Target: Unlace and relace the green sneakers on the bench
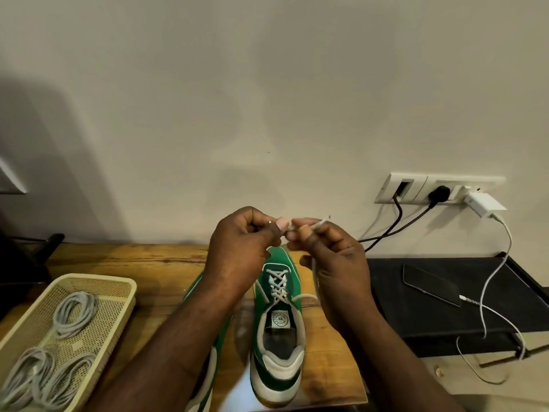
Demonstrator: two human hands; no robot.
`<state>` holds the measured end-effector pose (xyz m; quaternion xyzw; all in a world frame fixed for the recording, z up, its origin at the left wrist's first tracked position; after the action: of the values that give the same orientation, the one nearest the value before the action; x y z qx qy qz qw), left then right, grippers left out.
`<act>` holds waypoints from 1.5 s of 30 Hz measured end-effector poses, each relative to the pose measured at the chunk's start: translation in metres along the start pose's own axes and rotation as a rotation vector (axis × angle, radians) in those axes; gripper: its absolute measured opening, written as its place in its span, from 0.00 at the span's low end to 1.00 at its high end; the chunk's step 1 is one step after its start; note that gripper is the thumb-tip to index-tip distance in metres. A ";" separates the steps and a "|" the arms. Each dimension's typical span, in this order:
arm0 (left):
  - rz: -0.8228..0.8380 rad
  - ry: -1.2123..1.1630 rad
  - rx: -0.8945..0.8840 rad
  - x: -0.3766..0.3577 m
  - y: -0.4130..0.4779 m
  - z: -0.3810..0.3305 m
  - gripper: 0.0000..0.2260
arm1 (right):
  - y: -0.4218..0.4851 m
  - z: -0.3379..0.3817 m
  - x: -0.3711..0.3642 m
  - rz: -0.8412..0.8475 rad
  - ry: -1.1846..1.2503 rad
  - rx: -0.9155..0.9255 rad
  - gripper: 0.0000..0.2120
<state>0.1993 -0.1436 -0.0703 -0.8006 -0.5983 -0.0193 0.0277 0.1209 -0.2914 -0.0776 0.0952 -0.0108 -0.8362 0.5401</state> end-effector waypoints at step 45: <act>0.565 1.144 -0.053 -0.011 -0.001 0.073 0.25 | -0.002 -0.088 0.027 0.461 -1.097 -0.392 0.12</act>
<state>0.1950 -0.1494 -0.1438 -0.7910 -0.2539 -0.4506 0.3269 0.1232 -0.3077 -0.1685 -0.4534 -0.1530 -0.6119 0.6297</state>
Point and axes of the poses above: each hand's wrist, its own y-axis towards the middle knuckle, its own x-axis out of the back of the hand, z = x × y, the point moved 8 cm from there along y, towards the middle knuckle, and after that the axes turned 2 degrees about z, right-handed, at the moved point
